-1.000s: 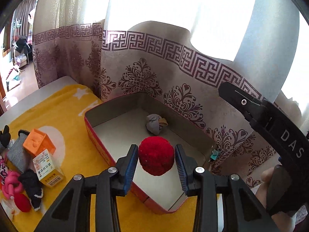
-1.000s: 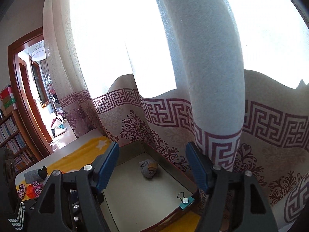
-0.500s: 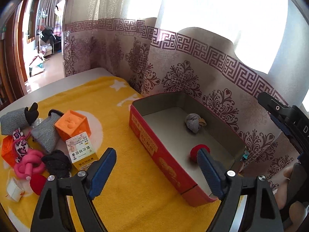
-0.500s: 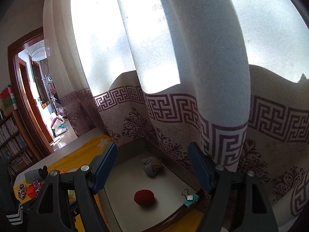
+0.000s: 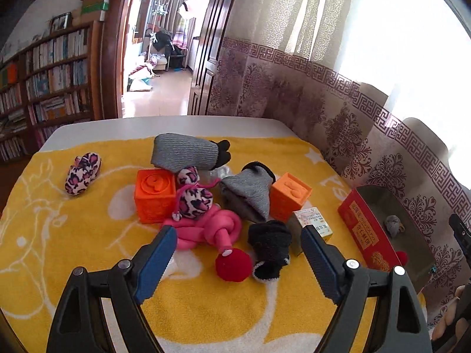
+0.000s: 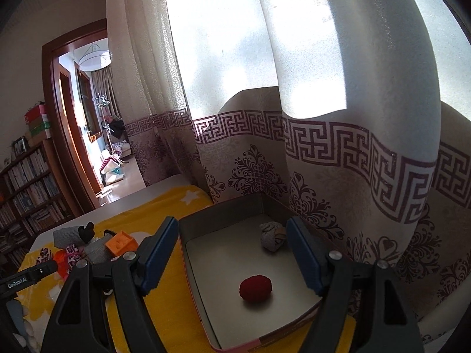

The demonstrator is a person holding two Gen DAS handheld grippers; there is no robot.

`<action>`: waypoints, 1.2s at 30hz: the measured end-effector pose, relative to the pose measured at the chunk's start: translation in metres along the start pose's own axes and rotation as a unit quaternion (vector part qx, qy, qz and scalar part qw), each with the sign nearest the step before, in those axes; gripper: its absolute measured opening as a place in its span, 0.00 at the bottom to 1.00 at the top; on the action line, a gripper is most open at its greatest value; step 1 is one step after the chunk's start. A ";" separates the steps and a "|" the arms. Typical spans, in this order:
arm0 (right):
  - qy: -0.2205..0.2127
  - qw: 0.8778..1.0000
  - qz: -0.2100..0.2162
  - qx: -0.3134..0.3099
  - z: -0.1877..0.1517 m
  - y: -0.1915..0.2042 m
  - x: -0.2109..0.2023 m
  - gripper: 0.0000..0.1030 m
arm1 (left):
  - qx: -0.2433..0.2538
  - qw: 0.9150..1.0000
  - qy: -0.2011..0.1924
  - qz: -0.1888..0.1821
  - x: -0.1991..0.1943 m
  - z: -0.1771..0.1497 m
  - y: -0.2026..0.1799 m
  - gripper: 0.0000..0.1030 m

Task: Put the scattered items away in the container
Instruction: 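Lower the red pompom into the red tin and open the left gripper, then grasp the clear tape roll in its plastic bag with the left gripper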

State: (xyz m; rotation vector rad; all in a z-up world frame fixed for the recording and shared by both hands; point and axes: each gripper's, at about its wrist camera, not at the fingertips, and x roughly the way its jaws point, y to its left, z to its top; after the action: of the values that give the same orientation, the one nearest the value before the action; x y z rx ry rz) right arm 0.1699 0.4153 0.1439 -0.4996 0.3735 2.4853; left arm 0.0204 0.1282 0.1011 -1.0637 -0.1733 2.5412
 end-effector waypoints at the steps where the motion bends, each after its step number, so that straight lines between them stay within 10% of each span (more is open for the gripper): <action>1: 0.002 1.000 0.004 -0.005 -0.002 0.004 0.002 0.77 | -0.012 1.000 -0.003 0.008 -0.001 0.000 0.012 0.85; 13: 0.047 0.995 0.051 -0.071 -0.036 0.051 0.016 0.77 | -0.096 0.994 0.014 0.042 0.009 -0.010 0.085 0.99; 33: 0.072 0.988 0.077 -0.116 -0.060 0.080 0.018 0.77 | -0.020 0.992 0.072 0.099 0.057 -0.031 0.064 0.99; 36: 0.074 0.987 0.079 -0.119 -0.061 0.082 0.019 0.77 | -0.031 0.992 0.085 0.091 0.063 -0.033 0.069 0.62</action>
State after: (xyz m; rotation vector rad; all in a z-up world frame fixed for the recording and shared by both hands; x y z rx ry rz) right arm 0.1242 0.3362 0.0938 -0.7815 0.1782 2.6698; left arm -0.0171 0.0881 0.0184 -1.3718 -0.1138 2.6005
